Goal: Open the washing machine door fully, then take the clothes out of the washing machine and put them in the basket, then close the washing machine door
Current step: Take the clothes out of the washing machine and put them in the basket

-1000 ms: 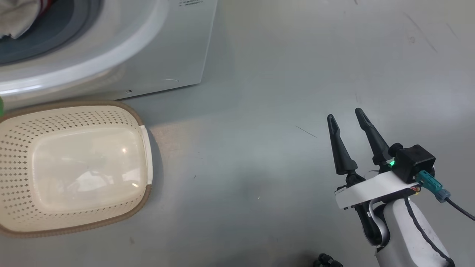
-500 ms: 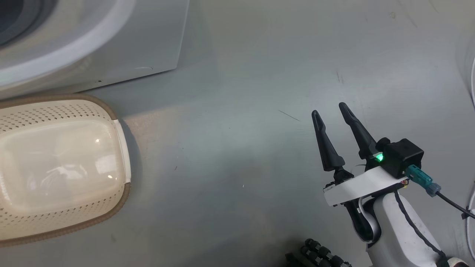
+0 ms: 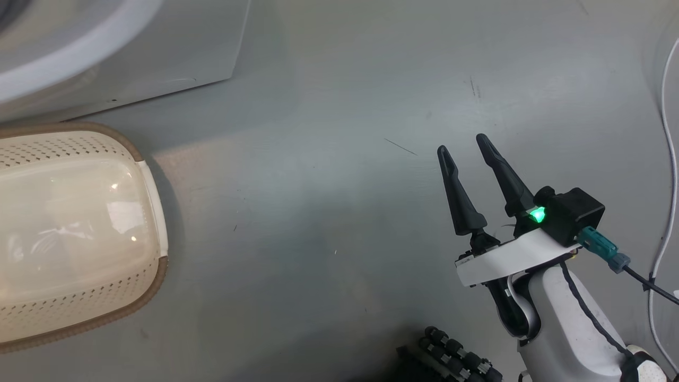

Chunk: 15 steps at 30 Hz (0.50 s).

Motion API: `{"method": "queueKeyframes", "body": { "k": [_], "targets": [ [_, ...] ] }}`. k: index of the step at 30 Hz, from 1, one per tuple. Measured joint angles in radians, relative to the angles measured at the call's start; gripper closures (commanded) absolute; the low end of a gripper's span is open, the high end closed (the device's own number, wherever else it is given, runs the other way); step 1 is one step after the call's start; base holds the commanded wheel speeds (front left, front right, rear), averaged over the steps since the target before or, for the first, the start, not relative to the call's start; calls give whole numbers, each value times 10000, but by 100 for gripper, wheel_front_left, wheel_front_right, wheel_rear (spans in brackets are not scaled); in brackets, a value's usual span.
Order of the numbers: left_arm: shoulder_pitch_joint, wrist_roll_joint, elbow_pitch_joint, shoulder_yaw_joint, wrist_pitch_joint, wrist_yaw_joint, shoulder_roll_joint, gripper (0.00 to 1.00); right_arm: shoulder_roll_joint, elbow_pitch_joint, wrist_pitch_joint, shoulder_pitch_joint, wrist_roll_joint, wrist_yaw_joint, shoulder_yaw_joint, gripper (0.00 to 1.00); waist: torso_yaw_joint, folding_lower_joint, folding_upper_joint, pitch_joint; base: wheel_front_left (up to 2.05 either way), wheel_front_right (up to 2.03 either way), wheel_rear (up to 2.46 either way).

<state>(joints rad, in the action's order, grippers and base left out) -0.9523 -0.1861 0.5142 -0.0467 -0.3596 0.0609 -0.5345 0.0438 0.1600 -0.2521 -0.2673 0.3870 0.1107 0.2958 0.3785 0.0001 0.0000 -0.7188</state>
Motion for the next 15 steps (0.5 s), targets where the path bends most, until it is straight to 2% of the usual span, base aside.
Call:
{"method": "queueKeyframes", "body": {
  "k": [14, 15],
  "targets": [
    [-597, 217, 700, 148, 0, 8, -81, 0, -2, -50, 0, -164, 167, -182, 180, 0, 89, 0, 0, -229, 0, 0, 0],
    [-639, 217, 746, 123, 0, 46, -63, 20, -2, -48, 0, -166, 190, -184, 184, 0, 85, 0, 0, -233, 0, 0, 0]
  ]
}}
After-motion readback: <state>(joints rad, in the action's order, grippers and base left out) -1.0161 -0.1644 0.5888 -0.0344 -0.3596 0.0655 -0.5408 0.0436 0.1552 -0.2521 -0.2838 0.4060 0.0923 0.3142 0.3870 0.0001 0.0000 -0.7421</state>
